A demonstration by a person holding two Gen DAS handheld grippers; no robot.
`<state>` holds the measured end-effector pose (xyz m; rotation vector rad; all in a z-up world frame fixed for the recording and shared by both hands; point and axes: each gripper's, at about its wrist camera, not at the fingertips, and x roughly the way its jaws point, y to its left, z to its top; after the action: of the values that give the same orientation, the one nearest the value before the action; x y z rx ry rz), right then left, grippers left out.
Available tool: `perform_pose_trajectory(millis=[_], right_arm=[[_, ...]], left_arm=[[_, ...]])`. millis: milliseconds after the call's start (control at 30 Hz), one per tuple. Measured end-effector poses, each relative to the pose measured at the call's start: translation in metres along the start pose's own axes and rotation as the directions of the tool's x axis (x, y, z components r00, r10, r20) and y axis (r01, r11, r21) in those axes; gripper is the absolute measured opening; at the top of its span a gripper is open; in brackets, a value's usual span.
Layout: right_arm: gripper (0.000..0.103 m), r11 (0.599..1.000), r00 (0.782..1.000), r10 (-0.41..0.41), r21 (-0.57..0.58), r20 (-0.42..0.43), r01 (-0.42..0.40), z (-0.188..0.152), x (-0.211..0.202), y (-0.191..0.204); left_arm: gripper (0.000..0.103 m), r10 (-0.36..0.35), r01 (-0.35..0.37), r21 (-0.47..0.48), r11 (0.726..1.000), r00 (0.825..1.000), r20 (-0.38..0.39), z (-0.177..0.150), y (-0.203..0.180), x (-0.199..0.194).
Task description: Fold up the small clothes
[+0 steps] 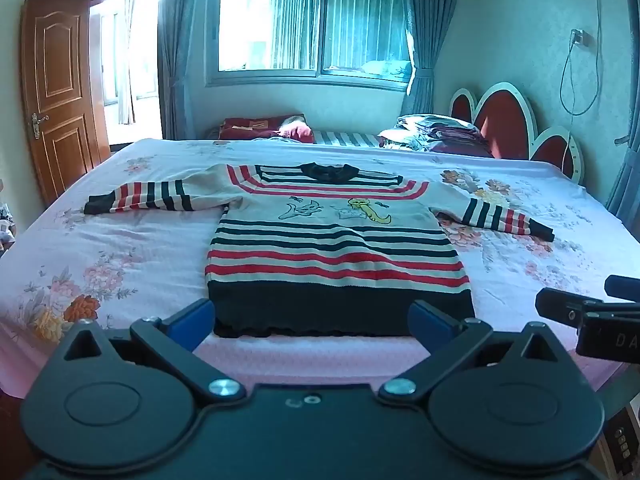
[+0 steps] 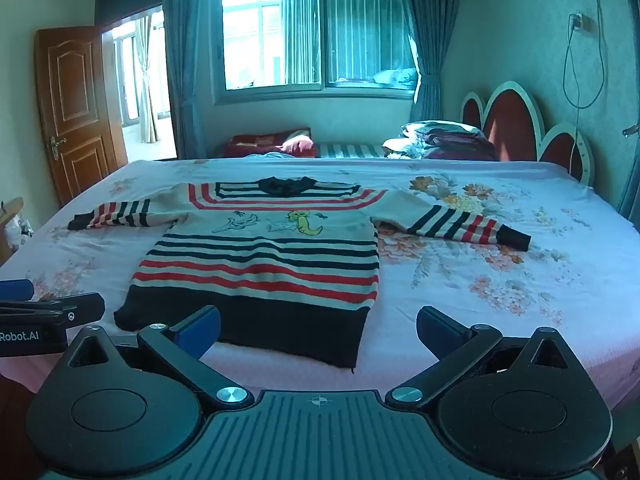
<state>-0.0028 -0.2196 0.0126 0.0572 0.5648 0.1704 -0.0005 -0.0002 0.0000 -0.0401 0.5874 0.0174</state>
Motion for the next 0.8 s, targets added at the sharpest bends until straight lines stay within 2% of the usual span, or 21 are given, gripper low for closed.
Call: perform_pose_trajectory(millis=[567, 800], right_arm=[[0.103, 1.000, 1.000, 0.004, -0.002, -0.008, -0.004, -0.003, 0.006, 0.001], [0.103, 1.000, 1.000, 0.005, -0.001, -0.007, -0.005, 0.000, 0.005, 0.000]], left_arm=[[0.103, 0.004, -0.004, -0.004, 1.000, 1.000, -0.006, -0.004, 0.012, -0.001], [0.103, 0.010, -0.010, -0.001, 1.000, 1.000, -0.010, -0.002, 0.005, -0.001]])
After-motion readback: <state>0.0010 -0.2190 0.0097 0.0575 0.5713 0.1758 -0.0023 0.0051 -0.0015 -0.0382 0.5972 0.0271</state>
